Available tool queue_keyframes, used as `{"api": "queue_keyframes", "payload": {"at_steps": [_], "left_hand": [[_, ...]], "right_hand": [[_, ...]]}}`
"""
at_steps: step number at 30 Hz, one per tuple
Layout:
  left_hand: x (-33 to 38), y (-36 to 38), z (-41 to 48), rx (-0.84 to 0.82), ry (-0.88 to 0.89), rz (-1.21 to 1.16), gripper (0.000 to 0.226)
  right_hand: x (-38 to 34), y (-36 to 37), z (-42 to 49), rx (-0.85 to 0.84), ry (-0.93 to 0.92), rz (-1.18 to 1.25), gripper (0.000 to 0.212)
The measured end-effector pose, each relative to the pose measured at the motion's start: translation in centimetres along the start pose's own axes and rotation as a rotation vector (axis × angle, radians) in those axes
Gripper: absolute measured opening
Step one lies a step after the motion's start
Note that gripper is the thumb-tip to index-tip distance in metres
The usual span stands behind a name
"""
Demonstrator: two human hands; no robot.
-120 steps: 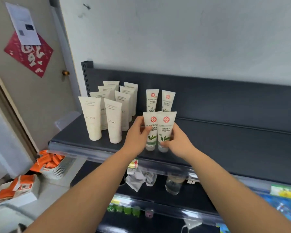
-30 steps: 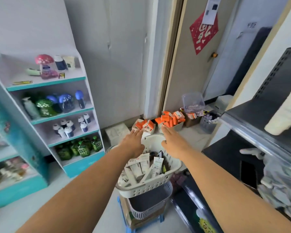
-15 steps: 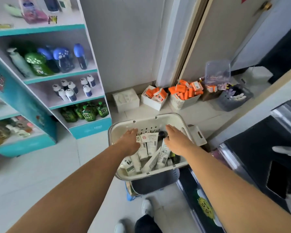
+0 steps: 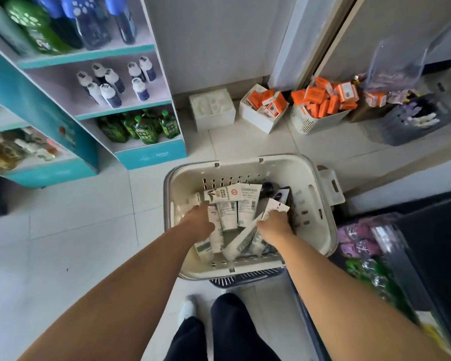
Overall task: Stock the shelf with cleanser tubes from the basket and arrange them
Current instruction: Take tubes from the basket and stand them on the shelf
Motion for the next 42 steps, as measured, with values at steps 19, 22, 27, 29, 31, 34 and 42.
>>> {"api": "queue_keyframes", "payload": {"at_steps": [19, 22, 27, 29, 31, 34, 42], "left_hand": [[1.5, -1.4, 8.0, 0.239, -0.042, 0.311, 0.049], [2.0, -0.7, 8.4, 0.221, -0.084, 0.437, 0.049], [3.0, -0.2, 7.8, 0.222, 0.078, 0.685, 0.054], [3.0, -0.7, 7.6, 0.224, 0.078, 0.631, 0.044], [3.0, -1.6, 6.8, 0.222, 0.059, 0.270, 0.034], [4.1, -2.0, 5.2, 0.119, 0.180, -0.243, 0.031], [8.7, -2.6, -0.6, -0.281, 0.440, -0.927, 0.016]], "right_hand": [[4.4, 1.9, 4.9, -0.012, 0.200, 0.665, 0.048], [4.5, 1.6, 4.7, -0.038, 0.165, 0.651, 0.044], [4.4, 0.5, 3.8, -0.022, 0.076, 0.597, 0.018], [3.9, 0.1, 3.1, -0.024, 0.020, 0.671, 0.021], [3.1, -0.5, 2.5, -0.047, -0.062, 0.778, 0.026], [1.7, -1.3, 1.6, -0.121, -0.189, 1.037, 0.035], [-4.3, -3.0, -3.0, -0.300, -0.369, 1.597, 0.038]]}}
Point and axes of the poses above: each hand's wrist, its own z-axis towards the middle knuckle, its own y-axis out of the palm, x = y × z, the point moved 6 cm from there along z, towards the middle knuckle, and after that the axes turned 12 degrees about -x, right-handed, at the moved point
